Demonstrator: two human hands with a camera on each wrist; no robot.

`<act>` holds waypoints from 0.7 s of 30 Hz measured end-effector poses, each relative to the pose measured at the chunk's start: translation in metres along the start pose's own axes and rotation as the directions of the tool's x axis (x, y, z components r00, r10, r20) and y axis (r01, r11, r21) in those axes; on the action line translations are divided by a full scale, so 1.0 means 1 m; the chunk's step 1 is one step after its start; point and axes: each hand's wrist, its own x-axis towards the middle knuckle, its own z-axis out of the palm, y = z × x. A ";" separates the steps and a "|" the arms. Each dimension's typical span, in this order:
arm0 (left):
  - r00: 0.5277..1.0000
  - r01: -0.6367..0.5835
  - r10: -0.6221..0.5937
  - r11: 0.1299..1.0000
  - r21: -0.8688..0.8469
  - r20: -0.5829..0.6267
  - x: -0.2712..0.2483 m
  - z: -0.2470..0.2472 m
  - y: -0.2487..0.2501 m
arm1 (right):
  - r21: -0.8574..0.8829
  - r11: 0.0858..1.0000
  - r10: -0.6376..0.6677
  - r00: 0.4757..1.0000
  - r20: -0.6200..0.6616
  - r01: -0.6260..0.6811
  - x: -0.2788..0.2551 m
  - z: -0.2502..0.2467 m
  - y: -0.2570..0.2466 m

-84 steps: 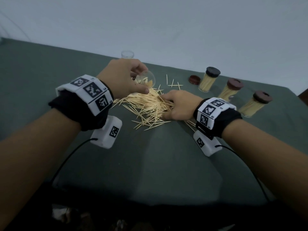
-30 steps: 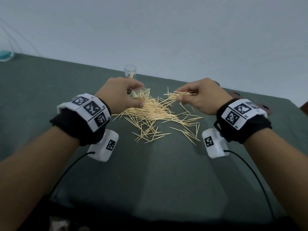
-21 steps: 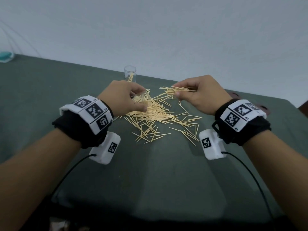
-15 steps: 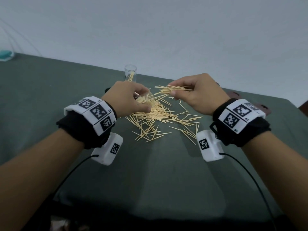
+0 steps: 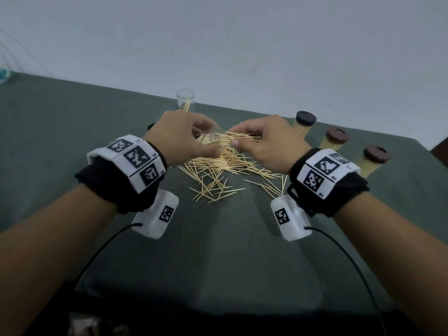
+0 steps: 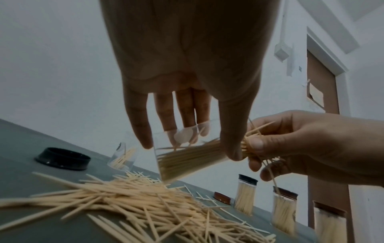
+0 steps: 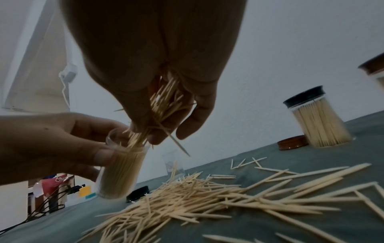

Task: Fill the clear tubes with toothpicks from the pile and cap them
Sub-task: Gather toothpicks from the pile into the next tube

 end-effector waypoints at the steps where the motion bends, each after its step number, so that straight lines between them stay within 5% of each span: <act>1: 1.000 -0.013 0.013 1.000 0.000 0.008 0.000 0.001 0.002 | -0.002 1.000 0.004 1.000 0.005 -0.004 -0.001 0.001 0.000; 12: 0.997 -0.059 0.059 0.998 0.002 0.039 -0.002 0.011 0.006 | -0.172 0.979 -0.121 0.992 -0.036 0.113 0.001 0.014 0.007; 21: 1.000 -0.015 0.015 1.000 -0.019 0.012 0.001 0.008 0.002 | -0.235 0.967 -0.091 0.995 0.029 0.095 0.001 0.007 0.005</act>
